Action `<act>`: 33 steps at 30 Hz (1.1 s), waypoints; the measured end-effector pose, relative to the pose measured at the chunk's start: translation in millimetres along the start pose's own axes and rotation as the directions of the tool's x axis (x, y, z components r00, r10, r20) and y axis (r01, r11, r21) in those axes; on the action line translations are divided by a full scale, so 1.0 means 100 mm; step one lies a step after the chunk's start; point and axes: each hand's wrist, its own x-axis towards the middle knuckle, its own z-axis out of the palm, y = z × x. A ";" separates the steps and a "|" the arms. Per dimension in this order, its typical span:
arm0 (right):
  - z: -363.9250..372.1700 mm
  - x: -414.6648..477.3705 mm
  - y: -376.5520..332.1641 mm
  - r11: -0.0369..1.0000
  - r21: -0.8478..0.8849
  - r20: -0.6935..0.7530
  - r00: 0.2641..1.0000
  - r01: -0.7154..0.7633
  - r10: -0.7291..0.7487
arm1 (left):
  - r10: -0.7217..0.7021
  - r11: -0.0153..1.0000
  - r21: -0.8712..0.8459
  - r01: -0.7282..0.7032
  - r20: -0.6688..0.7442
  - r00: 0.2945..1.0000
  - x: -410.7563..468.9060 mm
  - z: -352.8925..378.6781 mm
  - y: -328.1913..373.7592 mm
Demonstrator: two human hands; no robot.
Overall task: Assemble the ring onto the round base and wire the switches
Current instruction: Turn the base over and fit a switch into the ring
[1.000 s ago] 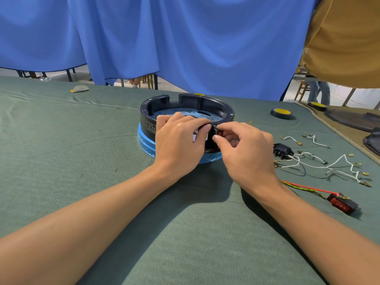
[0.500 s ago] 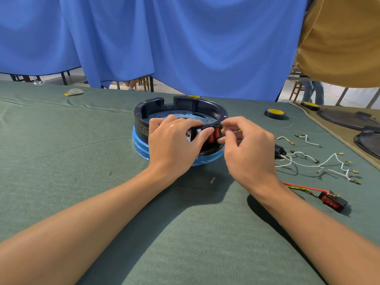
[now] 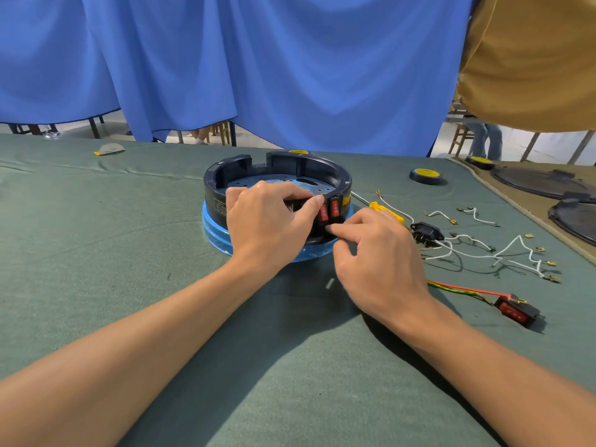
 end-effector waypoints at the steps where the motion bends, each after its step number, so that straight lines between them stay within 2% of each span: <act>1: 0.00 0.00 -0.01 1.000 -0.007 0.008 1.000 0.007 -0.007 | 0.005 1.000 -0.002 -0.005 -0.004 1.000 0.00 0.00 0.00; 8: -0.02 -0.04 -0.06 0.994 -0.099 0.041 0.998 0.042 -0.039 | 0.085 0.996 0.001 -0.085 -0.005 0.996 -0.05 -0.01 -0.07; 22: 0.00 0.00 -0.12 0.982 -0.175 0.153 0.987 0.069 -0.042 | 0.094 0.996 0.009 -0.094 -0.025 0.995 -0.06 0.01 -0.08; 27: -0.05 0.00 -0.06 0.981 -0.158 0.169 0.982 0.113 -0.086 | 0.195 0.974 0.113 -0.195 0.003 0.981 -0.12 0.01 -0.08; 33: -0.25 0.15 0.09 0.983 -0.168 0.112 0.992 0.079 -0.061 | 0.287 0.910 0.290 -0.295 0.073 0.955 -0.14 0.05 -0.11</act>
